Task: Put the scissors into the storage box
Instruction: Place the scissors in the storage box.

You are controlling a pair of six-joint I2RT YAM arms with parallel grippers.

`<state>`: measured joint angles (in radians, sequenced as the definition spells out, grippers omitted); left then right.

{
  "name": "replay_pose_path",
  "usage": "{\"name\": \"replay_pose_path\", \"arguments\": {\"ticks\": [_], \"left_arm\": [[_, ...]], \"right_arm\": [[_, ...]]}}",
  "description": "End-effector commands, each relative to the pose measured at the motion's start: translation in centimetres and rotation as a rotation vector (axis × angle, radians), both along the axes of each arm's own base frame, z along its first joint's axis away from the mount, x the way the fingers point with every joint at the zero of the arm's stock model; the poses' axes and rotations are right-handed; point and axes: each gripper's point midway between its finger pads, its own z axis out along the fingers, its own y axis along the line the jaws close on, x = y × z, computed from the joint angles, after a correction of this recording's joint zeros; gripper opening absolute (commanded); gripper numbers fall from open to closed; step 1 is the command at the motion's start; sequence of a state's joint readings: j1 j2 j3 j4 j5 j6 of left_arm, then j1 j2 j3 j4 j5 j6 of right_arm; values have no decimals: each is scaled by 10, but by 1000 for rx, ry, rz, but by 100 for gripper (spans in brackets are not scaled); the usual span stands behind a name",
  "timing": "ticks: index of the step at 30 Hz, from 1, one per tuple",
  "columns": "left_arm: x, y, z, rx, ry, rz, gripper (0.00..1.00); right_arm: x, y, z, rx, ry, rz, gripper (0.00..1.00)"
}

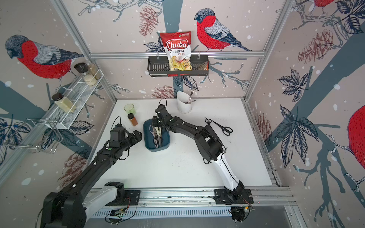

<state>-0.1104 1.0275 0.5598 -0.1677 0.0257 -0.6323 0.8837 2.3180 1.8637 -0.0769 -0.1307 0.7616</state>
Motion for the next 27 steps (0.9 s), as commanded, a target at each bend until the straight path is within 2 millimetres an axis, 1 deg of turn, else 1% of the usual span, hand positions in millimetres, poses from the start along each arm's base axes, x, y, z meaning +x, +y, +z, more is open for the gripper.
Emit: {"name": "replay_pose_path", "arguments": {"ticks": [1,9,14,16,17,22,27], "left_arm": [[3,0,4,-12,-25,4,95],[3,-1,3,-20,-22,-3,95],[4,-1,2,-20,-20,-3,95],[3,-1,1,-19,-16,-3,95],[3,-1,1,-19,-15,-4,95],[4,-1,2,-18,-16,-4,95],[4,-2,3,-21,-16,-12,95]], "right_arm": [[-2,4,-9,15,30,-5,0],[-1,-1,-36,-30,60,-28,0],[0,-5,-47,-54,69,-44,11],[0,-4,-48,-54,70,-44,16],[0,-3,-46,-51,68,-40,19],[2,-3,-38,-55,52,-37,30],[5,-5,-24,-52,30,-37,35]]}}
